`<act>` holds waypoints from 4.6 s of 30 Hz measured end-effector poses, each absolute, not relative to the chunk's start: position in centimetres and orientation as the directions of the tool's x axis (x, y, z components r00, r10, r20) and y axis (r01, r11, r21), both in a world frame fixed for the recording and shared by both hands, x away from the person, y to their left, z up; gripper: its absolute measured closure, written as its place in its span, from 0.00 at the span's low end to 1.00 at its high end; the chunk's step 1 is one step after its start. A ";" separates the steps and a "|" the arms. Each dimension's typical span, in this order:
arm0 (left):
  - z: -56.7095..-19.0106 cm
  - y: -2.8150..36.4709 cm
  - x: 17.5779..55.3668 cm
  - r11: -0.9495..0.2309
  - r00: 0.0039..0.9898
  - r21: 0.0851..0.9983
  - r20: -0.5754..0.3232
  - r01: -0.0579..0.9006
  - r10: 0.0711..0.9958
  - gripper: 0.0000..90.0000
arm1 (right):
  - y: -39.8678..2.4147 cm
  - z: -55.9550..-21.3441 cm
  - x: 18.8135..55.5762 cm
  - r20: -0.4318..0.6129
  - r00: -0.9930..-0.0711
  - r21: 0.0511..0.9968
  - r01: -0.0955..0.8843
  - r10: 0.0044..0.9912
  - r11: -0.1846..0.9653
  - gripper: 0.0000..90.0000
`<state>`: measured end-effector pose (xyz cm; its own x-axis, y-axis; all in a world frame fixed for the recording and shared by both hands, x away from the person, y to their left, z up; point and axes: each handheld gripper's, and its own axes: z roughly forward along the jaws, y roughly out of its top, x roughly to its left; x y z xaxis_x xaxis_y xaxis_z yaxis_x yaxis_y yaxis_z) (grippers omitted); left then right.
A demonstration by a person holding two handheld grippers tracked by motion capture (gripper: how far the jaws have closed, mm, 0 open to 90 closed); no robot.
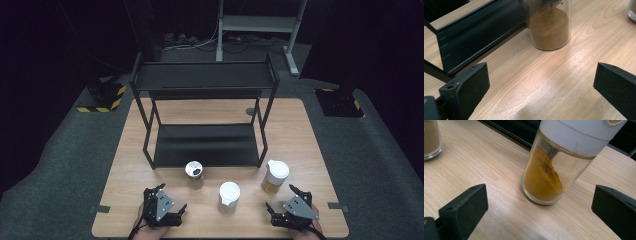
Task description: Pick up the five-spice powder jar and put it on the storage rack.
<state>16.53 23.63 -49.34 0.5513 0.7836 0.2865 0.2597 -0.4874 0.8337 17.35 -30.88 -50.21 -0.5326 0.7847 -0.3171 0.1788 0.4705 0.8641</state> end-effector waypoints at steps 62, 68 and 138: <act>-47.8 24.4 15.5 -0.434 0.559 0.878 0.260 0.202 0.787 0.01 | -31.6 -50.2 17.5 -0.271 -0.534 0.884 0.190 0.801 0.426 0.00; -47.7 24.5 15.4 -0.420 0.561 0.886 0.250 0.195 0.789 0.01 | -31.6 -50.2 17.5 -0.271 -0.534 0.884 0.191 0.801 0.427 0.00; -46.4 22.9 20.0 -0.318 0.619 0.933 0.152 0.167 0.771 0.01 | -31.9 -50.3 17.6 -0.262 -0.542 0.889 0.186 0.798 0.418 0.00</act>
<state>20.04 22.88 -46.36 0.6188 0.7708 0.1517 0.1667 -0.3176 0.9335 17.57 -31.93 -50.30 -0.5423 0.7983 -0.2620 0.1859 0.4181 0.8891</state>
